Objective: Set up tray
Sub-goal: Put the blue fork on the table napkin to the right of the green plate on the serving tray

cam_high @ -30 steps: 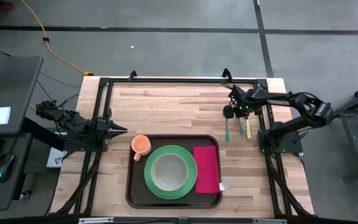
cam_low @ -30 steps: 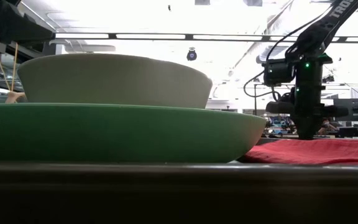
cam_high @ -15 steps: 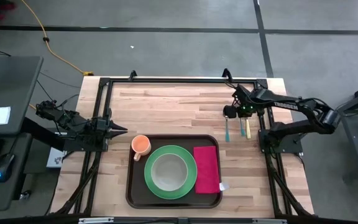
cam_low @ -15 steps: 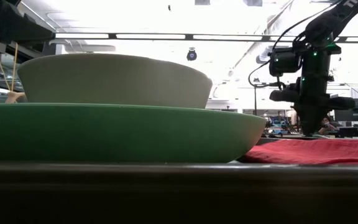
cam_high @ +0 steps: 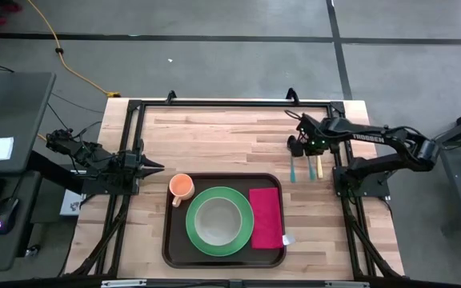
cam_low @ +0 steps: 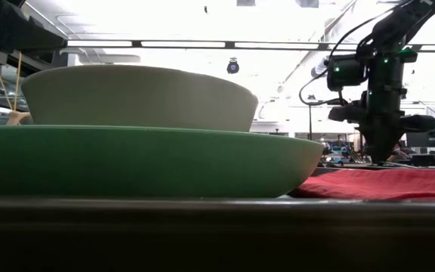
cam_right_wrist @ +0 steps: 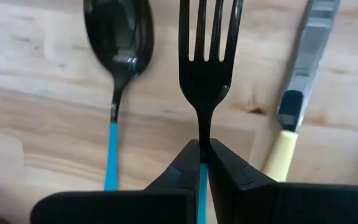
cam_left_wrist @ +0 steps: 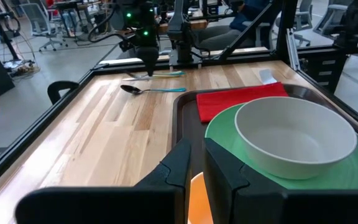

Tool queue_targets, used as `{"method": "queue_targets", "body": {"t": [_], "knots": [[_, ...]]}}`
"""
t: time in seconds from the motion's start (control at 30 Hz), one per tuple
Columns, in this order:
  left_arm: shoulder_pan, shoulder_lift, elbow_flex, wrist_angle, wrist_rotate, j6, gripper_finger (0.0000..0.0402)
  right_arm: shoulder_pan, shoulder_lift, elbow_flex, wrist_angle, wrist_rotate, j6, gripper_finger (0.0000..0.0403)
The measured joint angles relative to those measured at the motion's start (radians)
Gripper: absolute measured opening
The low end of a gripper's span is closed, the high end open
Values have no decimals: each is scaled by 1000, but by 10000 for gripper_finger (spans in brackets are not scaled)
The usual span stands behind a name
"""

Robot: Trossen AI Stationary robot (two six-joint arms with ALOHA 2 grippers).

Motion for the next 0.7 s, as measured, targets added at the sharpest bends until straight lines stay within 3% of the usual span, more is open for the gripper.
{"method": "queue_targets", "body": {"t": [0.3,0.7], "knots": [[0,0,0,0,0,0,69,73,0,0,-4,-63,75,11],[0,0,0,0,5,0,69,125,0,0,-13,-18,121,11]]}}
